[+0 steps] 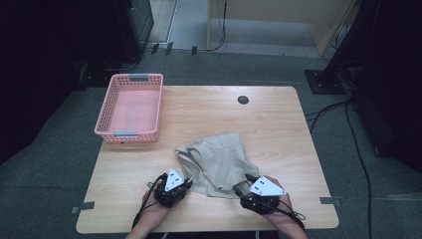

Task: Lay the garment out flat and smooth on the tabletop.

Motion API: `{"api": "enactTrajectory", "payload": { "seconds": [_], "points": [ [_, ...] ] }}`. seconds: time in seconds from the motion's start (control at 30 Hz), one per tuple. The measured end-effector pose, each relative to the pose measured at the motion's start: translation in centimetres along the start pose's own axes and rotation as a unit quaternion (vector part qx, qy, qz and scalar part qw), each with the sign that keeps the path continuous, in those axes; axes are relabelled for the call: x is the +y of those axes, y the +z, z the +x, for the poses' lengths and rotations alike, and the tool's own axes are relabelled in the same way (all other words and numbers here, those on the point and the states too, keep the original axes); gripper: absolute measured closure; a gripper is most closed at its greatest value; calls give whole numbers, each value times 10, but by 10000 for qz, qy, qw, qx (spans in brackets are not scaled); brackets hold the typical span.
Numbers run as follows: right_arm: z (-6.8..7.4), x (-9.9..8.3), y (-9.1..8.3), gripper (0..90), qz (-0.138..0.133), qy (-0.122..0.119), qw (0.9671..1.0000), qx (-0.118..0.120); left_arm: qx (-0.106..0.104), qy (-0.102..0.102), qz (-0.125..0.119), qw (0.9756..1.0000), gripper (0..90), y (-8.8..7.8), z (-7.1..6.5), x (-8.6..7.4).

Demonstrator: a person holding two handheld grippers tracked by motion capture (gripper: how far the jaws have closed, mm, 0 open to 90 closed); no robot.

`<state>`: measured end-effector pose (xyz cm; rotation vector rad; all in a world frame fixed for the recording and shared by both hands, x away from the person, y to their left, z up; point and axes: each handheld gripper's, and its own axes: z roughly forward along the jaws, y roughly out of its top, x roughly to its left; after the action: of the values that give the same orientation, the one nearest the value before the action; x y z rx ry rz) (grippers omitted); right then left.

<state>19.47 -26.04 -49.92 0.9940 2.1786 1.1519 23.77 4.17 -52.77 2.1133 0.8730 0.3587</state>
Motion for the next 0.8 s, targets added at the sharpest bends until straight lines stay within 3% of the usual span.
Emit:
{"api": "enactTrajectory", "payload": {
  "seconds": [0.07, 0.13, 0.17, 0.27, 0.33, 0.4, 0.47, 0.57, 0.67, 0.8],
  "points": [
    [5, 0, 13, 328, 129, -108, 9998, 51, -27, -24, 4, 10000, 827, 0, 1, 0],
    [5, -1, 18, 340, 214, -145, 9997, 35, -33, -31, 6, 10000, 824, 0, 1, 0],
    [6, -2, 22, 387, 290, -204, 9994, -3, -21, -8, 3, 10000, 819, 0, 0, 0],
    [7, -4, 28, 733, 450, -270, 9982, -273, 5, 37, 5, 10000, 788, 0, -1, 0],
    [4, -1, 27, 875, 436, -137, 9986, -255, 93, 43, 8, 9999, 706, 0, -2, 0],
    [1, 4, 25, 896, 446, -51, 9987, -260, 300, 119, -36, 9995, 588, -1, -5, 0],
    [-1, 8, 23, 897, 429, -11, 9987, -269, 478, 110, -257, 9985, 563, -6, -12, 2],
    [-4, 16, 19, 897, 316, 92, 9993, -182, 323, 180, -433, 9984, 497, -7, -28, 11],
    [-3, 20, 20, 896, 279, 151, 9994, -167, 200, 152, -331, 9991, 440, 3, -40, 18],
    [0, 22, 21, 895, 283, 178, 9993, -139, 141, -46, 17, 9999, 431, 25, -44, 23]
  ]
}}
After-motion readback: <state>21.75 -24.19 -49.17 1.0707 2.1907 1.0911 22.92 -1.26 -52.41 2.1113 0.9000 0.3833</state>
